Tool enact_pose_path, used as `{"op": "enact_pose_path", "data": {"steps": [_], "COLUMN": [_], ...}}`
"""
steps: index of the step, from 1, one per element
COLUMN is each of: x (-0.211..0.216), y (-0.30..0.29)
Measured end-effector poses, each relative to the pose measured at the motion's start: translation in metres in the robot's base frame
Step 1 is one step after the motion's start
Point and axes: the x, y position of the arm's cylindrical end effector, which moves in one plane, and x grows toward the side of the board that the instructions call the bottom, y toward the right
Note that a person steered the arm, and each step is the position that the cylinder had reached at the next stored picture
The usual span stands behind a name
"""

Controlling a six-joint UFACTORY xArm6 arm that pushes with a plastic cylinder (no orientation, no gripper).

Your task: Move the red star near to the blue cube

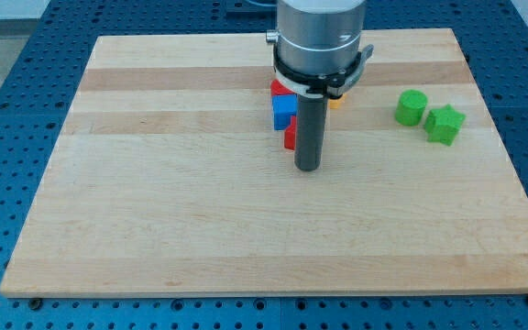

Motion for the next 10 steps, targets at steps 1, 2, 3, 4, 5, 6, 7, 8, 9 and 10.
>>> {"op": "enact_pose_path", "data": {"steps": [1,2,3,4,5,6,7,8,9,10], "x": [-0.012,-0.014,-0.014,-0.014,-0.017,-0.025,-0.029,-0.029,-0.029,-0.029], "y": [0.001,0.001,0.007,0.013,0.016,0.016,0.016,0.016,0.019,0.025]}}
